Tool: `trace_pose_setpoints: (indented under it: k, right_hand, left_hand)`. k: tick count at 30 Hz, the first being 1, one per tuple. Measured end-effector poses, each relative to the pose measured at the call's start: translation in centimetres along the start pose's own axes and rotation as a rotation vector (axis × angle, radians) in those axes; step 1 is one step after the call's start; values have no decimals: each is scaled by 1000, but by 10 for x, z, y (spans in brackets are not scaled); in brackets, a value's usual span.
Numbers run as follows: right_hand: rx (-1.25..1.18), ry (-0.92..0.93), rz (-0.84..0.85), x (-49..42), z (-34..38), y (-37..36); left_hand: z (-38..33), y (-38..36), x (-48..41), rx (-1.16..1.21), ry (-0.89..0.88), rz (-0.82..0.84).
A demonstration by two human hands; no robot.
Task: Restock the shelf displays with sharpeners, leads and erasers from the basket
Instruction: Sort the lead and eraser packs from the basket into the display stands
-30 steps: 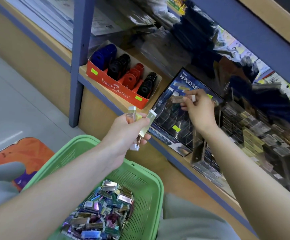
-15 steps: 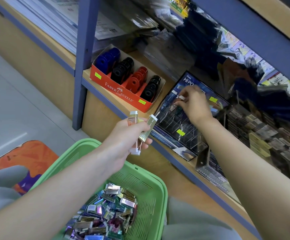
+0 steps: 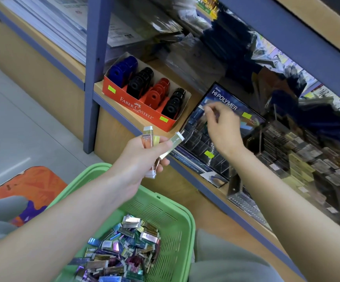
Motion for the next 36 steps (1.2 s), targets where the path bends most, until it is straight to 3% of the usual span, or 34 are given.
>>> trace_pose_setpoints:
  k: [5, 7, 12, 16, 19, 24, 27, 30, 36]
  right_hand:
    - [-439, -265, 414, 60, 20, -32]
    - [-545, -302, 477, 75, 24, -35]
    - [-670, -275, 300, 82, 25, -4]
    - [-683, -232, 355, 95, 29, 6]
    - [-577, -193, 379, 99, 25, 13]
    - [-347, -182, 31, 69, -13, 52]
    - [-220, -202, -83, 47, -48, 61]
    - [-216, -231, -133, 29, -70, 57]
    - [-145, -80, -112, -2, -52, 33]
  left_hand:
    - [8, -6, 0, -100, -8, 35]
    - [12, -11, 1, -118, -1, 61]
    - [24, -24, 6, -160, 17, 122]
    - [26, -27, 9, -152, 11, 133]
    - [24, -28, 10, -138, 0, 137]
    - [23, -28, 9, -123, 14, 139]
    - [25, -30, 8, -116, 37, 143]
    - [26, -33, 6, -87, 37, 156]
    - [22, -34, 4, -90, 18, 148]
Point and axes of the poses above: each hand's wrist, its own x-axis away from the middle knuckle, its own y-axis out of the back of the hand, z = x × y, the point moved 9 cm from there along -x, towards the middle knuckle, and after that the axes turned 5 degrees about y, right-handed, at the moved point
